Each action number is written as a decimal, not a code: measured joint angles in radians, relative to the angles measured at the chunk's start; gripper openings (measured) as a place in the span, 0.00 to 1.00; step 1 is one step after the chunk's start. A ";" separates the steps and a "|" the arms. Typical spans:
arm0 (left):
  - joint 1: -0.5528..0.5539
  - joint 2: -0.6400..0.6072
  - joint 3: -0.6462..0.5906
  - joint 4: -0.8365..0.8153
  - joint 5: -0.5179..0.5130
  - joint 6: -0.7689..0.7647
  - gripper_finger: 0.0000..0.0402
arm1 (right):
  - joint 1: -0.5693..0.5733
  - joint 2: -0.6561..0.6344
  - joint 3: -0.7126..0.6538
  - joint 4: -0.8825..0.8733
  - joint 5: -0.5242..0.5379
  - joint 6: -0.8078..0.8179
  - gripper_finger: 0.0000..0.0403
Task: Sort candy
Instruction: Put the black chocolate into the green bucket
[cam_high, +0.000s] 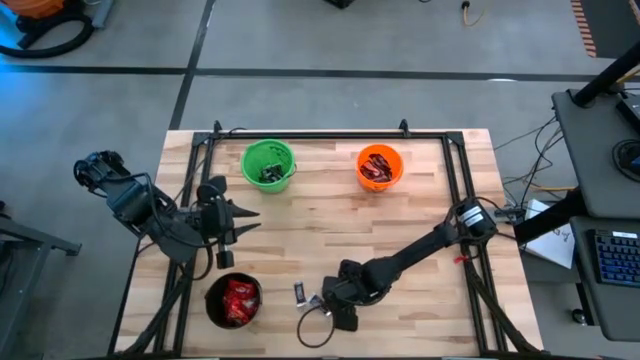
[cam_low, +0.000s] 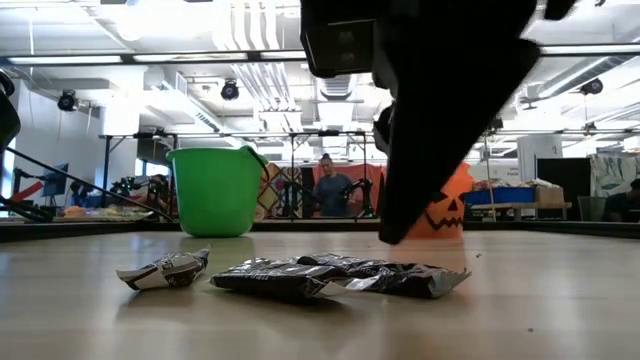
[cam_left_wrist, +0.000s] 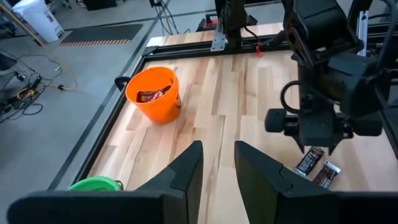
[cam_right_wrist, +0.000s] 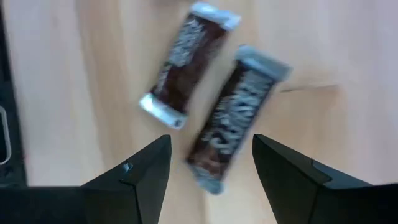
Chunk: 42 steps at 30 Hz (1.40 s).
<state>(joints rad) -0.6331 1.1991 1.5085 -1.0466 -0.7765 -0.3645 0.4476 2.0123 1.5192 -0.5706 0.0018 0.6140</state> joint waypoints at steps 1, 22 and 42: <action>0.000 0.000 0.000 0.000 0.000 0.000 0.19 | 0.004 0.002 -0.001 0.004 0.000 -0.001 0.54; 0.000 0.000 0.000 -0.010 -0.002 -0.019 0.19 | 0.007 -0.002 -0.155 0.161 0.121 -0.032 0.54; 0.000 0.000 0.000 -0.010 -0.003 -0.038 0.19 | -0.038 -0.025 -0.167 0.130 0.174 -0.052 0.13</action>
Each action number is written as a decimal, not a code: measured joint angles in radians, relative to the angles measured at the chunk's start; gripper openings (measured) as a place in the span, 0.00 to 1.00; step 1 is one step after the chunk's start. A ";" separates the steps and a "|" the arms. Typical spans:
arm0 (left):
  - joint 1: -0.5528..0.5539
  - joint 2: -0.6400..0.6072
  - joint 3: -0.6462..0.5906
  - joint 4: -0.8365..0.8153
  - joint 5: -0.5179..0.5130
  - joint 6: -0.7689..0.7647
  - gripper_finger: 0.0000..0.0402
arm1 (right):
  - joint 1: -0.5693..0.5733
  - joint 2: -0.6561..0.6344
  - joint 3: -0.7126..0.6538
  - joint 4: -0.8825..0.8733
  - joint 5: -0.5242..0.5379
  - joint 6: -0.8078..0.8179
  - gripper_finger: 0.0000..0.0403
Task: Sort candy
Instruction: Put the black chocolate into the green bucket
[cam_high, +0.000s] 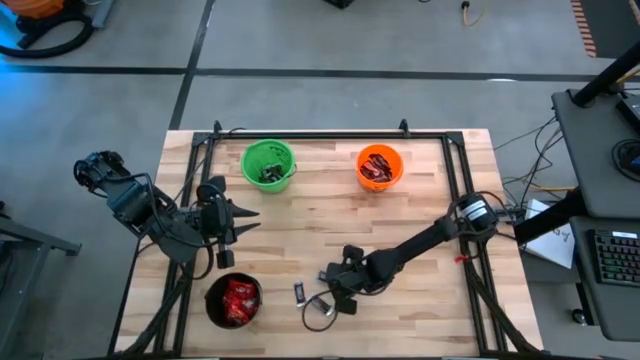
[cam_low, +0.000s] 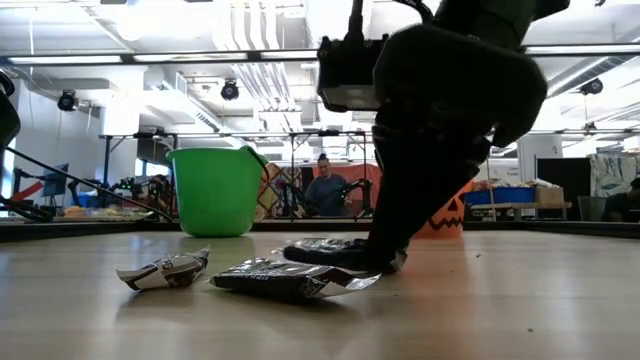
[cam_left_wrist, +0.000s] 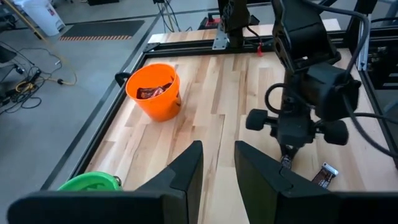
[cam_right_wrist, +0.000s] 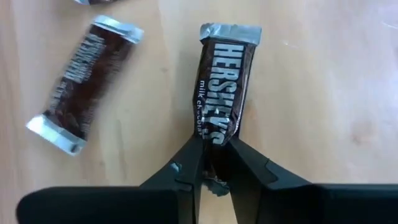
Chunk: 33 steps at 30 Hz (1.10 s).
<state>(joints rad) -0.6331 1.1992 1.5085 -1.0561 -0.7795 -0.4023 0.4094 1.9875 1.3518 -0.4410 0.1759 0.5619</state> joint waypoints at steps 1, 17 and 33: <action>0.000 0.000 0.000 0.000 0.000 0.000 0.19 | -0.006 -0.010 -0.002 -0.011 0.001 -0.001 0.13; 0.000 -0.002 0.003 0.042 -0.154 -0.001 0.19 | -0.281 -0.251 -0.001 0.113 -0.003 -0.182 0.08; -0.001 -0.002 0.091 0.069 -0.236 -0.040 0.19 | -0.505 -0.284 -0.001 0.516 -0.181 -0.277 0.08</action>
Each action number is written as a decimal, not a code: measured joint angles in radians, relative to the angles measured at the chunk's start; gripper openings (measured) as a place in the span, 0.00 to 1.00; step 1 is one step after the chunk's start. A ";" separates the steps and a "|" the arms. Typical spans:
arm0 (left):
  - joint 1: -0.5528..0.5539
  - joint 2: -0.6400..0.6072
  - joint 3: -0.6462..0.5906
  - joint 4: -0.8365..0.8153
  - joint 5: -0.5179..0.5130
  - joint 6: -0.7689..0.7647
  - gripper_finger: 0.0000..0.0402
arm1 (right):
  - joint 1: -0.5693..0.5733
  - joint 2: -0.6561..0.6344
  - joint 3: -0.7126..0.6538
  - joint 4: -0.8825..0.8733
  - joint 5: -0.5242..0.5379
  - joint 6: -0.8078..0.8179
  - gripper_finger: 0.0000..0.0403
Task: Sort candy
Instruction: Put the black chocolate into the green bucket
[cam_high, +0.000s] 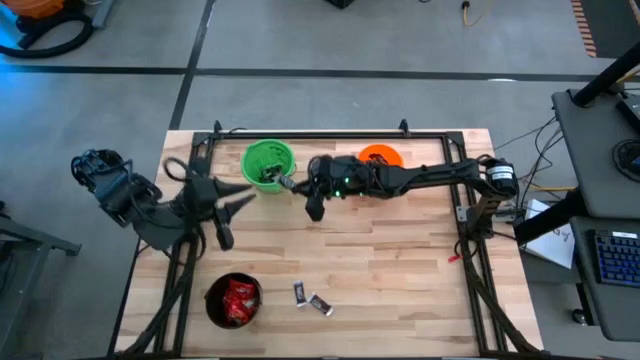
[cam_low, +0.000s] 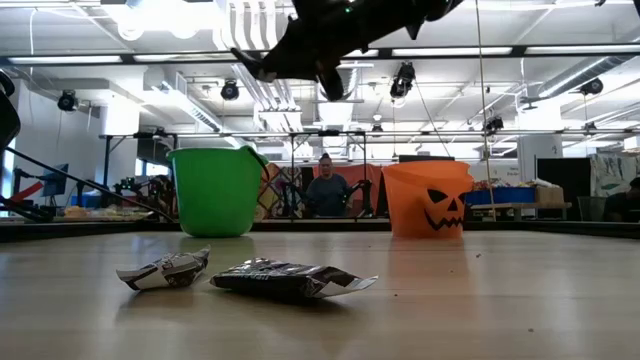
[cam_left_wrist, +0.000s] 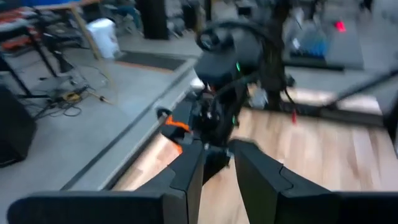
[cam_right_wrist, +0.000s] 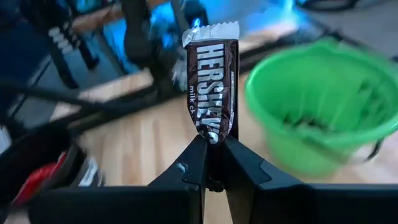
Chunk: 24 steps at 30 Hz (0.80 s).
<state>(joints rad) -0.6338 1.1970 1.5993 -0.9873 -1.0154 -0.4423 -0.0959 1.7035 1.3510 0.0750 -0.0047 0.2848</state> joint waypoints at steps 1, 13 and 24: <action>0.000 0.000 0.015 0.004 -0.027 0.000 0.19 | -0.014 0.000 0.000 0.023 0.000 -0.013 0.08; 0.001 -0.001 0.115 0.003 -0.157 0.041 0.19 | -0.159 0.066 0.001 0.263 -0.003 -0.046 0.08; 0.001 0.006 0.114 -0.003 -0.283 0.045 0.19 | -0.214 0.174 0.002 0.426 0.005 -0.040 0.08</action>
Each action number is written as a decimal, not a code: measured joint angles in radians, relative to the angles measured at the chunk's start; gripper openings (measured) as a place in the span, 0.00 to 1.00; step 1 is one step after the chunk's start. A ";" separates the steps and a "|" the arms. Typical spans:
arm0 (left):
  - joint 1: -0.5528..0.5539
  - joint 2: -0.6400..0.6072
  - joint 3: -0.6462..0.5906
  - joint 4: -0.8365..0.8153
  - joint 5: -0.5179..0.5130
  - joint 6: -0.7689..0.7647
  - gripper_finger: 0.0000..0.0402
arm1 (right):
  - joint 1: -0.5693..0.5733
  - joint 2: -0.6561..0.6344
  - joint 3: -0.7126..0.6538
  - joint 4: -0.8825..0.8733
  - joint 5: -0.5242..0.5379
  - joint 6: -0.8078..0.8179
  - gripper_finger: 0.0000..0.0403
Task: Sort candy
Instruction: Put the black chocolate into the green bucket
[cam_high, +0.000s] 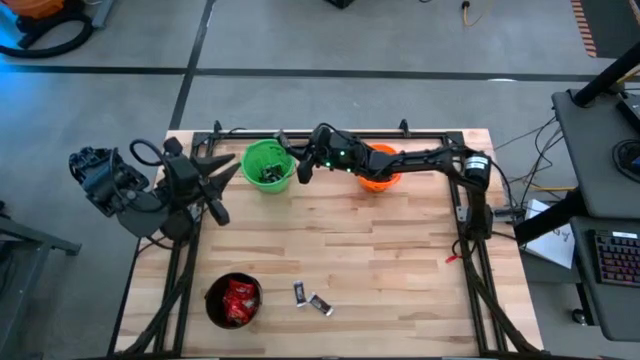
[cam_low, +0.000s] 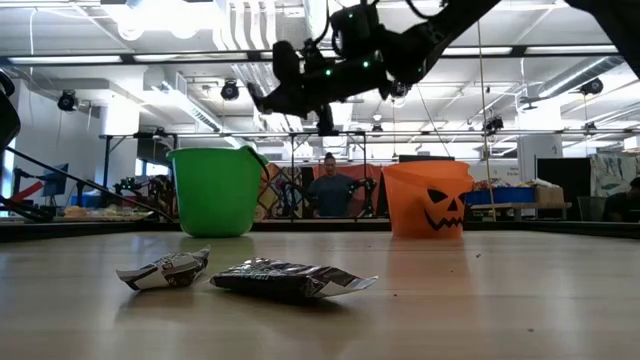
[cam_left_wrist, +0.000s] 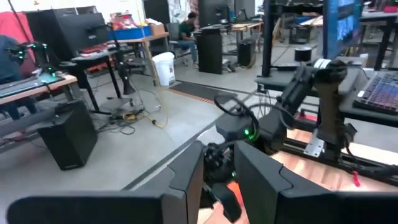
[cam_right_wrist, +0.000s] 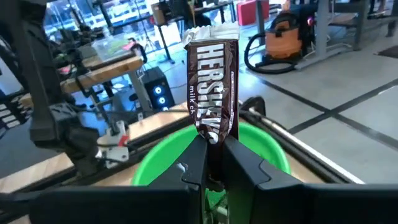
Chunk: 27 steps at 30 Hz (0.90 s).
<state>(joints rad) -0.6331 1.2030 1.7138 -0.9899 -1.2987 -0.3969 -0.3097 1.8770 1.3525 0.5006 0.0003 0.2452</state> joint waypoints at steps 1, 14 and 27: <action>0.000 -0.001 0.000 0.000 -0.004 0.001 0.19 | 0.000 0.011 0.000 0.008 0.003 0.003 0.08; 0.000 -0.001 0.000 0.003 -0.004 -0.007 0.19 | -0.003 0.100 0.001 0.013 0.000 -0.011 0.08; 0.000 0.002 -0.001 0.004 -0.005 -0.008 0.19 | -0.005 0.115 0.054 -0.089 0.000 -0.087 0.19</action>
<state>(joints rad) -0.6331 1.2045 1.7130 -0.9857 -1.3033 -0.4053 -0.3149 1.9919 1.4064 0.4121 0.0006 0.1584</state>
